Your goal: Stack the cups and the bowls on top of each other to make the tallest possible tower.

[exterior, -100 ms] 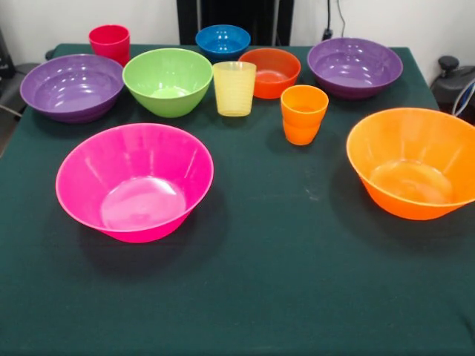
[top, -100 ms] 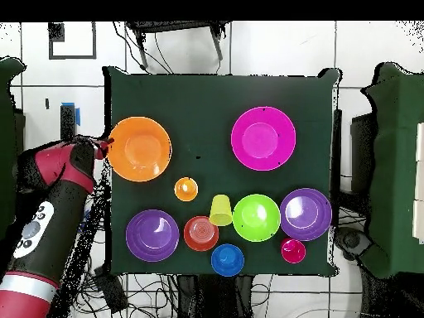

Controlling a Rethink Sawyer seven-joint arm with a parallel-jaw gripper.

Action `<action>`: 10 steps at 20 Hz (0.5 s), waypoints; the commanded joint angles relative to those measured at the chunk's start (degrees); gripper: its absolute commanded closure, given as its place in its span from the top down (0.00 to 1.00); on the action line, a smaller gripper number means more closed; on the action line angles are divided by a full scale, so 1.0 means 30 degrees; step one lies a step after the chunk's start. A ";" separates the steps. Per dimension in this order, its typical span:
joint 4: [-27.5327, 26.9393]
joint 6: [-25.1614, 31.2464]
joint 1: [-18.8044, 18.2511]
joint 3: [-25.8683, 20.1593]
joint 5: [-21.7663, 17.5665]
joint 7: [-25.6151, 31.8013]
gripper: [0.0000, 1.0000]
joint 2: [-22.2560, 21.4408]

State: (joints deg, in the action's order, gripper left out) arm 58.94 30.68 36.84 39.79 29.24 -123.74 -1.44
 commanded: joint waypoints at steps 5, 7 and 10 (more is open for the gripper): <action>0.0718 -0.0546 -0.2639 -0.3932 -0.2338 0.2535 0.00 -0.2462; 0.0778 -0.0488 -0.2906 -0.4210 -0.2963 0.3105 0.00 -0.2835; 0.0970 -0.0622 -0.3368 -0.4641 -0.3953 0.3804 0.00 -0.3306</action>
State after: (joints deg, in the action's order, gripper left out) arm 58.99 30.69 31.01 36.28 25.33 -123.74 -6.60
